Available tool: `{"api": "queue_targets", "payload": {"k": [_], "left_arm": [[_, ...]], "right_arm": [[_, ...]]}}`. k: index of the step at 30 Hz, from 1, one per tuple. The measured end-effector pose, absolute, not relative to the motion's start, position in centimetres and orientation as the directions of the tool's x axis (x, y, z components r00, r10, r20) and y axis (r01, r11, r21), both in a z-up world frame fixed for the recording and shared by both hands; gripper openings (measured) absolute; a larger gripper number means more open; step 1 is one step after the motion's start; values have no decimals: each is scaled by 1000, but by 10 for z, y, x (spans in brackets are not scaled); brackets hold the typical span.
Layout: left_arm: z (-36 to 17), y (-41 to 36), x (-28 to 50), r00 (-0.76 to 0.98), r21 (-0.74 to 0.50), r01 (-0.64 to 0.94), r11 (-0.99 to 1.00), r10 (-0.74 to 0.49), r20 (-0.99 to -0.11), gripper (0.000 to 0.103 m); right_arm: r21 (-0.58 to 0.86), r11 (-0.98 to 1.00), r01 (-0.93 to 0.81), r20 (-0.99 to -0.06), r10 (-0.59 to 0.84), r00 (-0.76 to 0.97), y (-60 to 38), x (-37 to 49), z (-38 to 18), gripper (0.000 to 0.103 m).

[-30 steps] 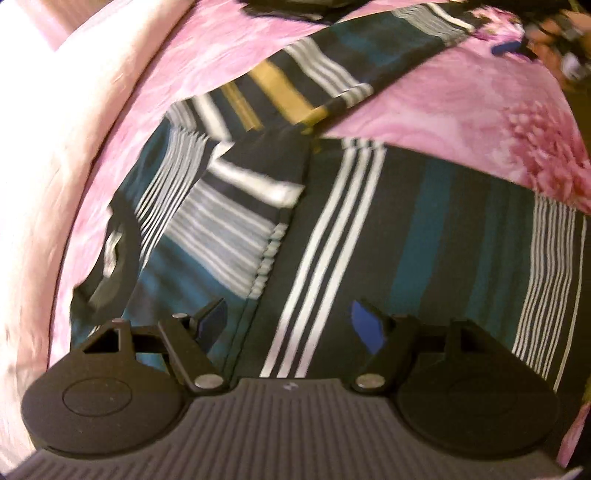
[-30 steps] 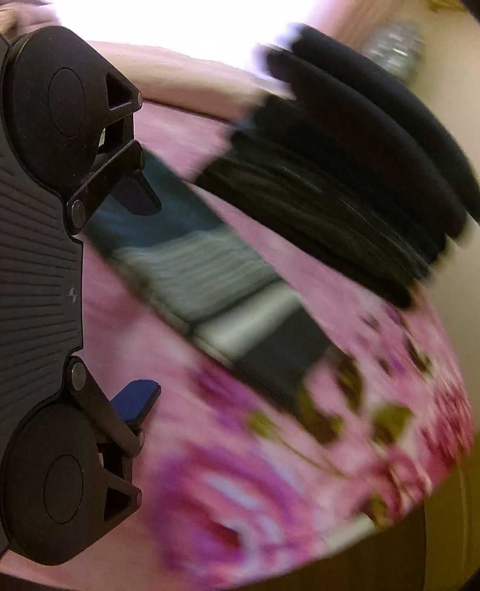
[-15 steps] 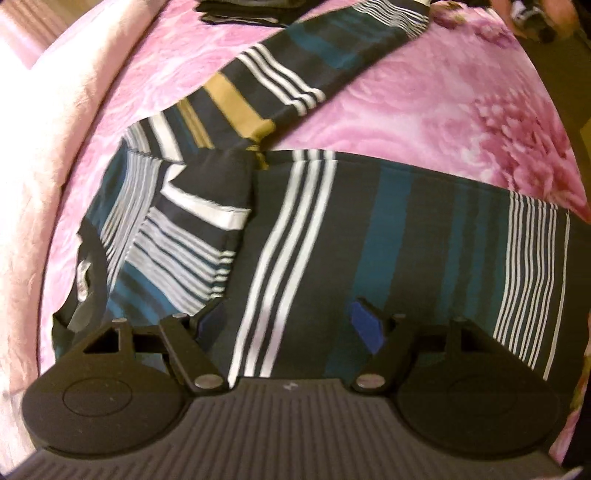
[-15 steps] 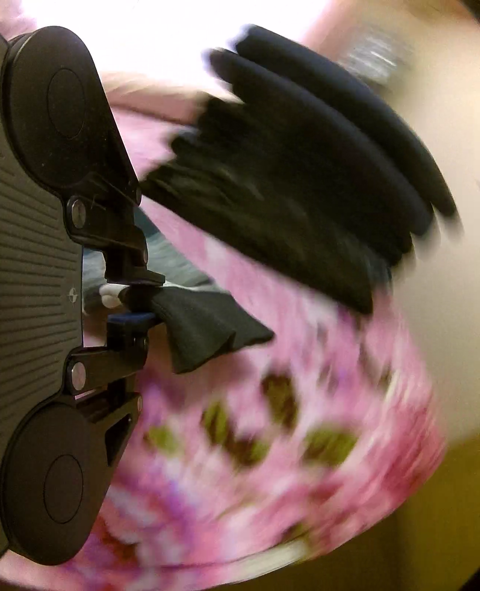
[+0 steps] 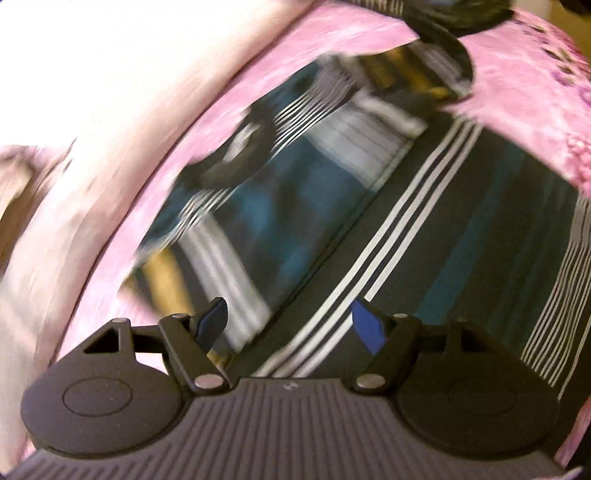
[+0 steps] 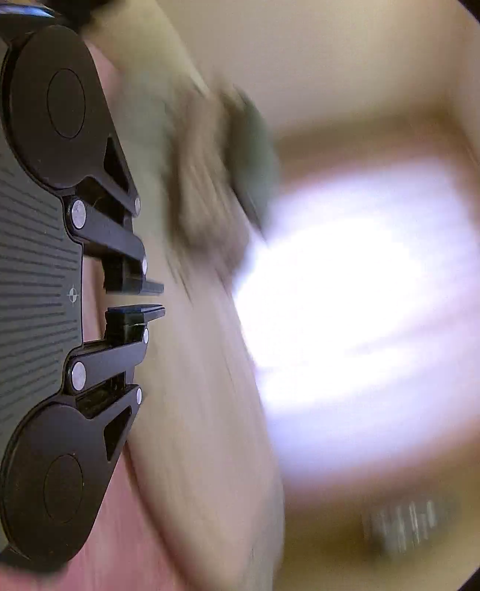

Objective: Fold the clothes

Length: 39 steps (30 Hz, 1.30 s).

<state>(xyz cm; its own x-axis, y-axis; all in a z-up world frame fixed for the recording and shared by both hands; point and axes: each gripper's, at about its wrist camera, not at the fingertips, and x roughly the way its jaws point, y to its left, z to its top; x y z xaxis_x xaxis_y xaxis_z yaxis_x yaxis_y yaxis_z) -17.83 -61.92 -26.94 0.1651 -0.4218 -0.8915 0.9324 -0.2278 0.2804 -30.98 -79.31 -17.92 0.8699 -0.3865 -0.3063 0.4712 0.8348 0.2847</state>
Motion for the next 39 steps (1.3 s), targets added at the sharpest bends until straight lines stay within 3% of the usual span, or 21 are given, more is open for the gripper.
{"api": "queue_targets", "payload": {"k": [2,4,5,6,7,13,16,17,18,19,23,28,30,32,34,35,37,39], "left_arm": [[-272,-595,-153,196,282,944,-173,-398,-896,72],[-275,-570,-127,224,285,951,-117,-371,-901,72],[-278,-560,-117,232,281,955,-91,-360,-904,72],[-281,-552,-109,232,274,959,-72,-350,-907,72],[-285,-545,-102,231,265,963,-55,-341,-911,72],[-295,-564,-105,163,223,968,-116,-385,-908,71],[-295,-606,-125,151,269,939,-216,-444,-883,71],[-294,-619,-131,146,280,931,-235,-464,-874,71],[-293,-631,-137,140,290,924,-250,-483,-864,71],[-293,-642,-143,135,297,919,-259,-500,-856,71],[-296,-669,-163,120,289,923,-255,-522,-844,71],[-323,-655,-180,116,254,930,-264,-446,-888,71],[-334,-643,-184,119,250,927,-281,-411,-904,71],[-342,-629,-186,120,242,925,-293,-380,-917,71],[-347,-618,-185,118,232,927,-295,-356,-927,71],[-347,-615,-183,117,227,930,-290,-351,-929,71],[-345,-608,-179,116,220,936,-273,-350,-930,71],[-340,-604,-173,116,215,944,-251,-357,-927,71]], "right_arm": [[301,869,393,-388,-265,883,-761,-259,-212,10],[287,861,420,-494,-242,835,-739,-237,-240,11],[279,857,434,-544,-231,807,-728,-226,-254,33],[273,838,472,-586,-244,773,-723,-226,-264,82],[263,814,517,-622,-267,736,-725,-230,-275,97],[146,749,647,-743,-349,571,-772,-277,-300,100],[-22,789,613,-763,-410,500,-787,-284,-308,99],[-85,803,590,-765,-432,478,-791,-284,-311,88],[-146,813,563,-766,-453,456,-795,-284,-314,65],[-184,830,527,-776,-452,440,-804,-278,-321,56],[-279,877,391,-798,-438,414,-834,-252,-358,54],[-348,885,310,-805,-452,385,-849,-228,-400,53],[-343,882,323,-799,-455,394,-855,-227,-406,44],[-330,881,338,-799,-452,397,-860,-227,-404,43],[-305,882,359,-806,-440,396,-864,-229,-400,30],[-305,878,369,-793,-449,413,-861,-228,-391,15],[-304,870,390,-765,-466,444,-856,-226,-373,6],[-302,861,410,-736,-483,474,-850,-224,-355,6]]}}
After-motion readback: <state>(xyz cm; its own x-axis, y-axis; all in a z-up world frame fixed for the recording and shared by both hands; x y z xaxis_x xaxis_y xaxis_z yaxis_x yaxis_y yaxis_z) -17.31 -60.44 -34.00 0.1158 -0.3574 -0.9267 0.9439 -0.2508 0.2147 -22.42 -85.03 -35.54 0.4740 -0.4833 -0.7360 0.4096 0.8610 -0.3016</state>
